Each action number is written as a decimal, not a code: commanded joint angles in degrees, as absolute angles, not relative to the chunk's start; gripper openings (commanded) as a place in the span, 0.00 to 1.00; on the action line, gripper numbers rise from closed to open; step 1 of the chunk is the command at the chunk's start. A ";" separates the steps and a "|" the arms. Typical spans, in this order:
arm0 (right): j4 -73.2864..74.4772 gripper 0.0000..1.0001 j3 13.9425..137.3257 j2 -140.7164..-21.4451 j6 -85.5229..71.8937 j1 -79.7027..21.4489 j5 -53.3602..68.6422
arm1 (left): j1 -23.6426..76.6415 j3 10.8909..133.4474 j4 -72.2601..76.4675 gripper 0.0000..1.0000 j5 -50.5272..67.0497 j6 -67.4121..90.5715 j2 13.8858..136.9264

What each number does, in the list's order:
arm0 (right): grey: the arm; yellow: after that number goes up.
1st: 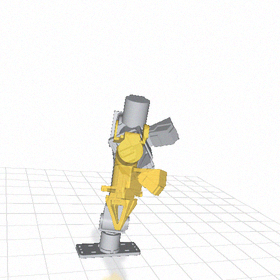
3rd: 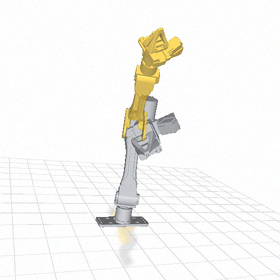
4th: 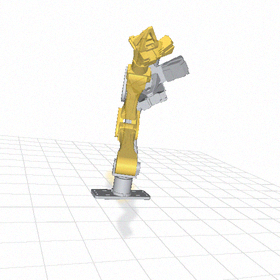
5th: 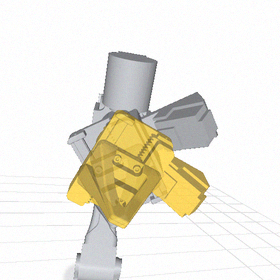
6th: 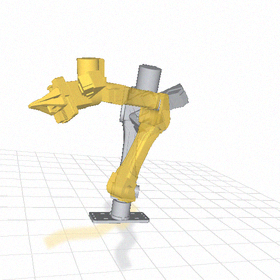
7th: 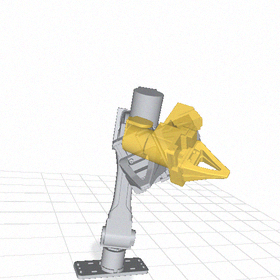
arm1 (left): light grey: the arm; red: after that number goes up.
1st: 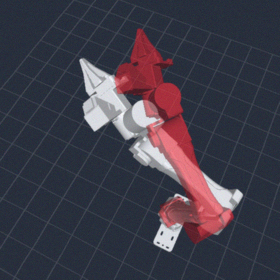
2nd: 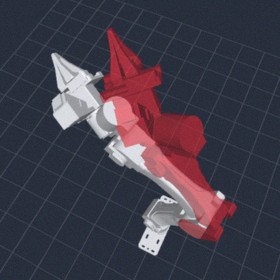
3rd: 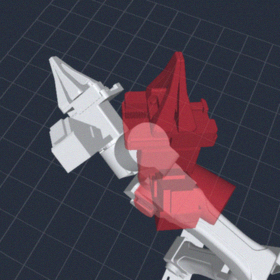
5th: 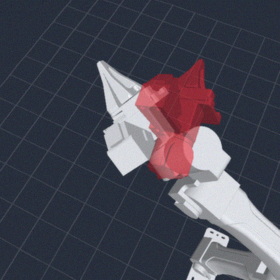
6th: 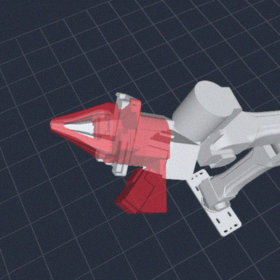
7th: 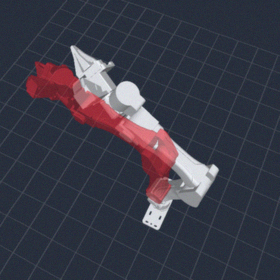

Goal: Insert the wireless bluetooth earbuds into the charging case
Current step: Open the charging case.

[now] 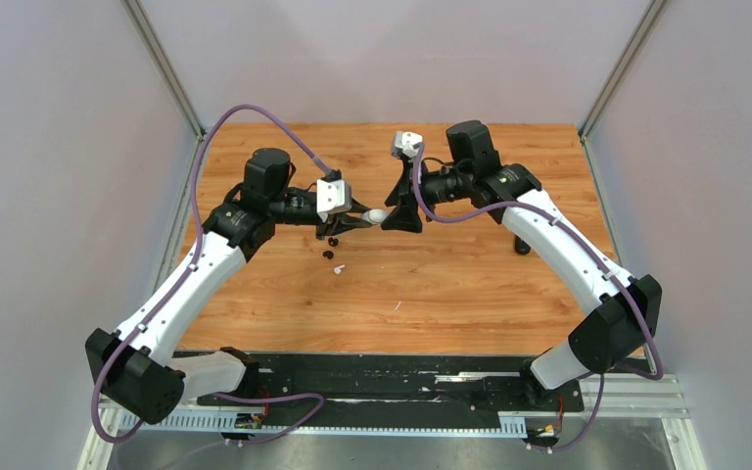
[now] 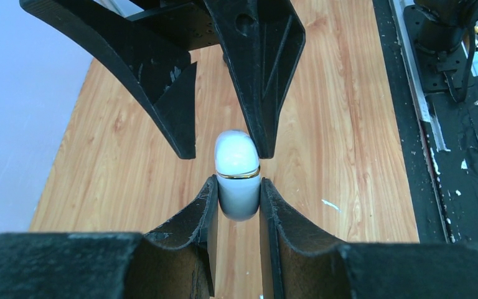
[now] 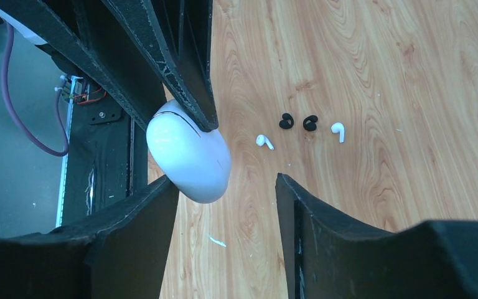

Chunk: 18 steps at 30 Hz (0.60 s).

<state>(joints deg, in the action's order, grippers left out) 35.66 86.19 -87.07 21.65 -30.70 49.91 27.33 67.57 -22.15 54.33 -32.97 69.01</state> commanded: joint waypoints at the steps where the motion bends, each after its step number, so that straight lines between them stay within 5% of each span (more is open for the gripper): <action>1: 30.26 0.56 87.94 -85.70 20.64 -29.61 47.19 | 28.30 69.43 -24.47 0.00 58.68 -34.01 67.35; 18: 27.84 0.45 86.32 -84.70 17.56 -29.62 45.54 | 28.56 68.34 -20.84 0.00 56.27 -27.02 67.74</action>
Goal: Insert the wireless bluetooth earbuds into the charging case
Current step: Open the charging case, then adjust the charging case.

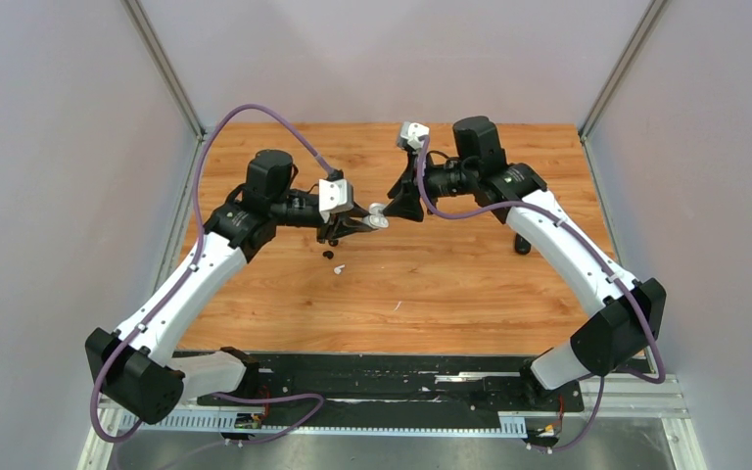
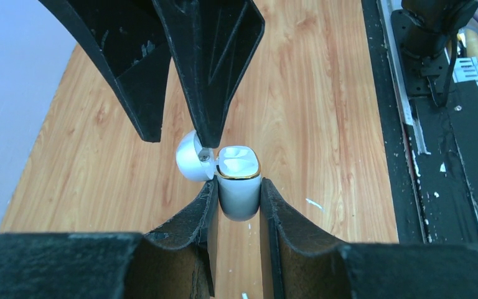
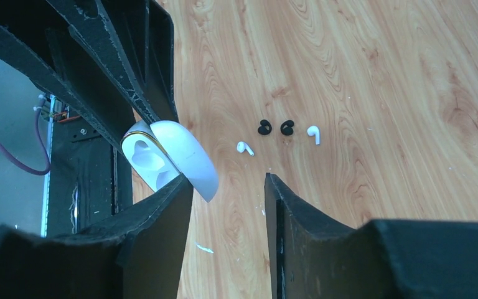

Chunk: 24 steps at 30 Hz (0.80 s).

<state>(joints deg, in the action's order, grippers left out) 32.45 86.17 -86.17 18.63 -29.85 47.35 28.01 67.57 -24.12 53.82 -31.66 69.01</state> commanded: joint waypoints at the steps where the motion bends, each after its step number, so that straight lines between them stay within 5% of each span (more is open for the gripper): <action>1: 27.73 0.44 86.09 -84.62 17.31 -29.62 45.80 | 28.56 68.14 -20.22 0.00 55.86 -26.12 67.54; 13: 27.60 0.33 84.14 -83.17 17.39 -29.63 48.12 | 28.56 66.08 -14.45 0.00 53.17 -19.93 67.35; 19: 27.62 0.36 83.29 -83.00 17.89 -29.62 50.49 | 28.56 66.03 -13.95 0.00 52.74 -19.58 67.92; 22: 27.65 0.27 83.38 -83.17 18.10 -29.58 51.04 | 28.56 65.83 -13.64 0.00 52.73 -19.27 68.10; 24: 27.72 0.06 83.66 -83.25 18.47 -29.62 51.46 | 28.56 65.63 -13.50 0.00 52.35 -19.33 68.11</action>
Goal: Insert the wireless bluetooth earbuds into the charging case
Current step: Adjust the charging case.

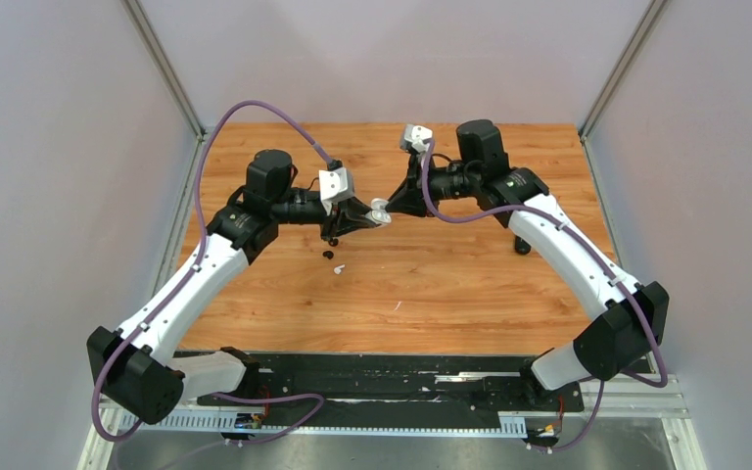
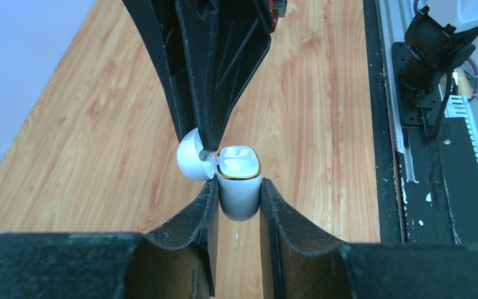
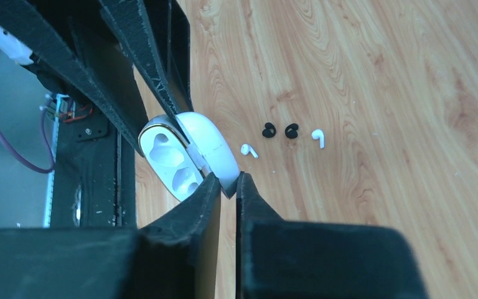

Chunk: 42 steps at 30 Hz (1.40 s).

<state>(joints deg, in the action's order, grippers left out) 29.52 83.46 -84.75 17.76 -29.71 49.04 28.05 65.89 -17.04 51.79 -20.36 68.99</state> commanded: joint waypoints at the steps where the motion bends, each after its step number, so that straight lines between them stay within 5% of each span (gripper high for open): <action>1: 27.73 0.01 83.75 -83.25 18.66 -29.62 51.45 | 28.56 65.39 -13.42 0.00 52.10 -19.16 68.11; 6: 27.33 0.00 83.11 -82.60 21.02 -29.65 48.03 | 28.57 64.02 -12.36 0.00 47.24 -16.59 68.26; 17: 27.15 0.00 79.79 -79.37 37.96 -29.69 36.57 | 27.95 65.33 -19.12 0.62 38.85 -3.41 67.29; 22: 27.06 0.00 76.80 -78.21 45.31 -30.24 34.47 | 26.99 72.86 -28.49 0.75 42.40 -2.53 69.15; 34: 24.90 0.00 75.86 -77.37 58.01 -33.54 31.03 | 24.66 93.39 -45.60 0.76 54.99 5.88 89.59; 42: 24.81 0.00 76.20 -78.48 60.81 -35.86 30.32 | 22.85 94.90 -46.63 0.64 59.96 8.30 94.19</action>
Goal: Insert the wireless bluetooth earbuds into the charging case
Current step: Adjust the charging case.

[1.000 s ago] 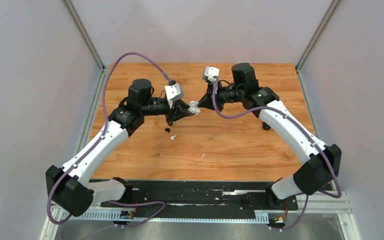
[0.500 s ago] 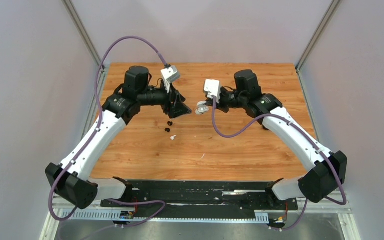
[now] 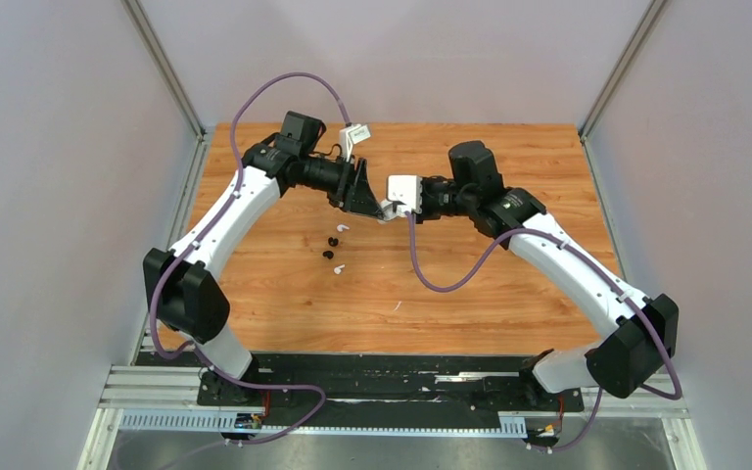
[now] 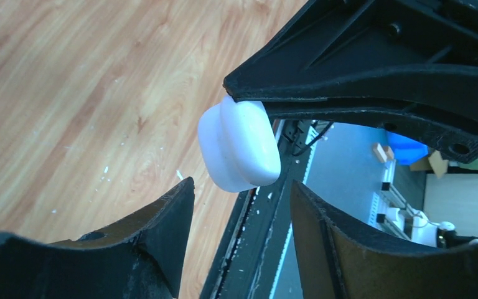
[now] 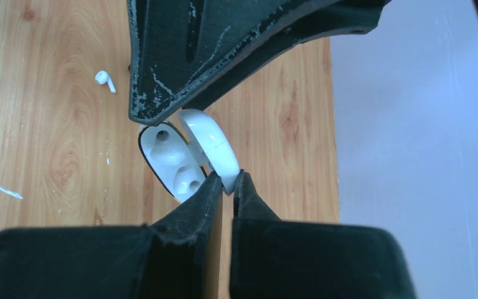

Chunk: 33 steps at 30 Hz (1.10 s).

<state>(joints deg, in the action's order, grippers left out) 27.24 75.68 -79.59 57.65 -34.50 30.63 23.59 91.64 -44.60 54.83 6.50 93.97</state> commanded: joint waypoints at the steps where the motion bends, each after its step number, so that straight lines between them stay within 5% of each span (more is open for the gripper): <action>1: 24.80 0.00 76.20 -78.65 60.94 -36.03 30.15 | 22.81 94.91 -46.60 0.63 60.25 8.37 94.43; 13: 25.45 0.00 76.35 -80.20 61.13 -37.81 29.01 | 21.93 94.91 -45.77 0.65 59.81 9.39 95.95; 28: 24.22 0.00 76.75 -82.09 60.95 -39.46 27.83 | 21.93 95.63 -46.33 0.43 59.27 8.88 96.59; 33: 23.52 0.00 77.12 -82.47 60.47 -39.76 27.35 | 21.97 95.83 -46.98 0.47 58.06 8.80 96.74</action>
<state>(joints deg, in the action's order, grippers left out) 26.46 75.68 -82.32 60.34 -39.16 27.46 22.04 93.17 -46.09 57.91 8.75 96.97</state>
